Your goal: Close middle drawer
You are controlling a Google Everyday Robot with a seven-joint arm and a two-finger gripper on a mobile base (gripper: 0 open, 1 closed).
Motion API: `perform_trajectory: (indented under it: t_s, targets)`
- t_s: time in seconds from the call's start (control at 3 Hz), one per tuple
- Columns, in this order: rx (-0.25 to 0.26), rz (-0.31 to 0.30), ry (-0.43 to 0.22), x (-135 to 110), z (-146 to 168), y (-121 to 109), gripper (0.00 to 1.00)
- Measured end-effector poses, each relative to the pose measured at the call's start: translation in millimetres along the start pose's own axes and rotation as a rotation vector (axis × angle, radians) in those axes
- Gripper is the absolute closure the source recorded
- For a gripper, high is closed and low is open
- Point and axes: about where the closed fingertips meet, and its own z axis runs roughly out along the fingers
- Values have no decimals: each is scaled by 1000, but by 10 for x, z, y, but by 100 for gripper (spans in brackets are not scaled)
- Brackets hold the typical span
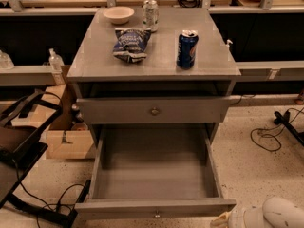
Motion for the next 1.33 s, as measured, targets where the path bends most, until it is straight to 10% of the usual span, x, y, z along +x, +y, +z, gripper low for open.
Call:
perform_trajectory:
  t_s: [1.33]
  targets:
    - [-27,-94,-35,-268,351,-415,100]
